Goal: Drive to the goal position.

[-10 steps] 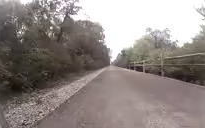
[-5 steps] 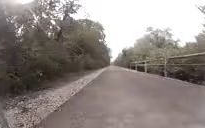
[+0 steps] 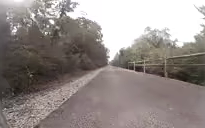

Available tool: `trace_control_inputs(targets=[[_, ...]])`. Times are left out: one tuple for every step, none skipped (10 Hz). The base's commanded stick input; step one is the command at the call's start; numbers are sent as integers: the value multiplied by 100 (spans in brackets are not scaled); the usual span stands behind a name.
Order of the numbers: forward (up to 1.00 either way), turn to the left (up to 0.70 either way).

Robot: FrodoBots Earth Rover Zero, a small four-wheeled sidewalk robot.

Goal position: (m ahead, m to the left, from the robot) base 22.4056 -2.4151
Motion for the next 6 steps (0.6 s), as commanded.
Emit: trace_control_inputs(targets=[[70,0],[70,0],[70,0],[70,0],[70,0],[70,0]])
